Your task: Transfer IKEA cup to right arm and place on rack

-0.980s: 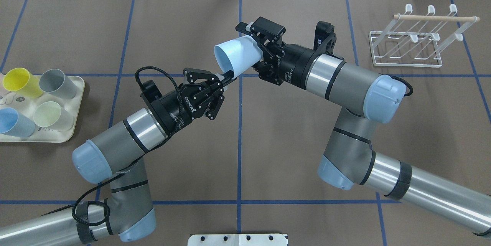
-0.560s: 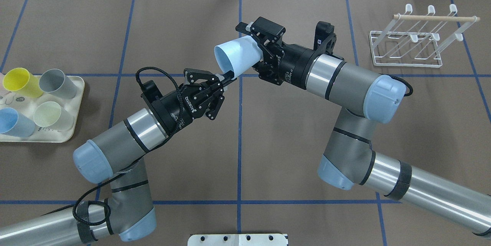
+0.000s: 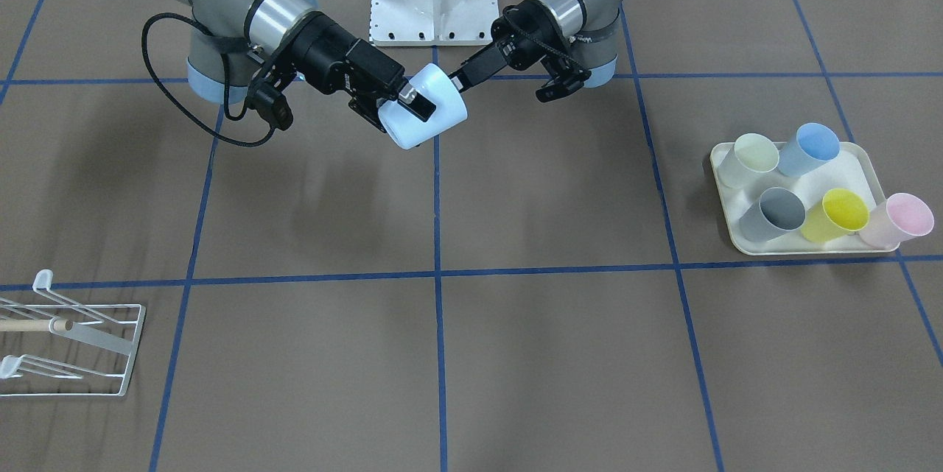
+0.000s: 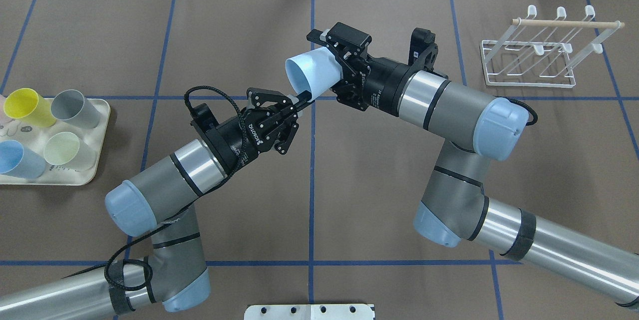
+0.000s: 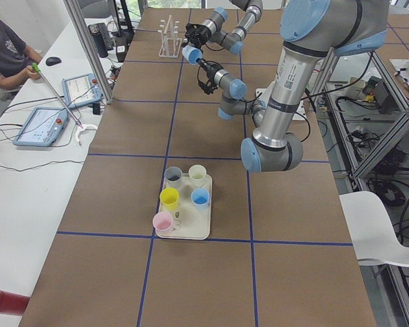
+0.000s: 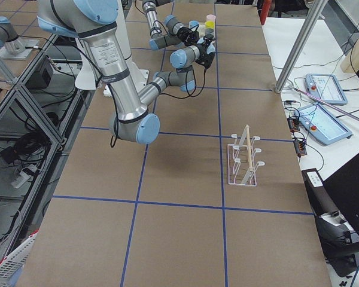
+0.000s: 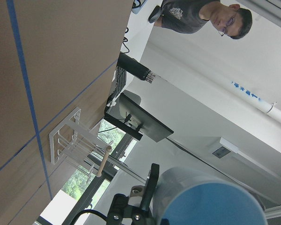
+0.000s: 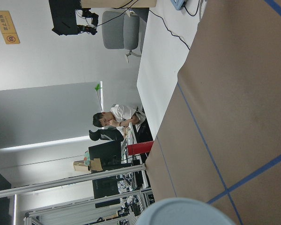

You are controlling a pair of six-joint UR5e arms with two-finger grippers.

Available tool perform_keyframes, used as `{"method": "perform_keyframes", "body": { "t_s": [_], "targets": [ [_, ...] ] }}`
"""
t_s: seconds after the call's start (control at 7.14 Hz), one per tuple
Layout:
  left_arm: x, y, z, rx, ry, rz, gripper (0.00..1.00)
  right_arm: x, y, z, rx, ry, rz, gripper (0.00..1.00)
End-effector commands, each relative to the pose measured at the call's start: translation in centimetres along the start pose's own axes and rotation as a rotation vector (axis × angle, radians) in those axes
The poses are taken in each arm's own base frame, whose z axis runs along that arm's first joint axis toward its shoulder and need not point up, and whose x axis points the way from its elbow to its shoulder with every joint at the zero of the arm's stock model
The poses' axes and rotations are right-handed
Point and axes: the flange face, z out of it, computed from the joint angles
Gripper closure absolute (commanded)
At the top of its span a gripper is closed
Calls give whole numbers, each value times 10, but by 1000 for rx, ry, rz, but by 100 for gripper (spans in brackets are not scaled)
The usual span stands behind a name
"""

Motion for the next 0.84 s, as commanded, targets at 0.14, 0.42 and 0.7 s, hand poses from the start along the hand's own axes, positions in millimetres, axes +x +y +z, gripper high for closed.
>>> {"method": "perform_keyframes", "body": {
  "t_s": [0.14,0.42,0.7],
  "targets": [
    [1,-7,-4,8,-7,12,0,0,-2,-1,3,1,-3,100],
    [2,-11,-7,7,-11,17,0,-3,-6,-1,9,-2,-9,100],
    [2,-12,-8,8,-10,17,0,-8,-15,-3,24,-10,-18,100]
  ]
}}
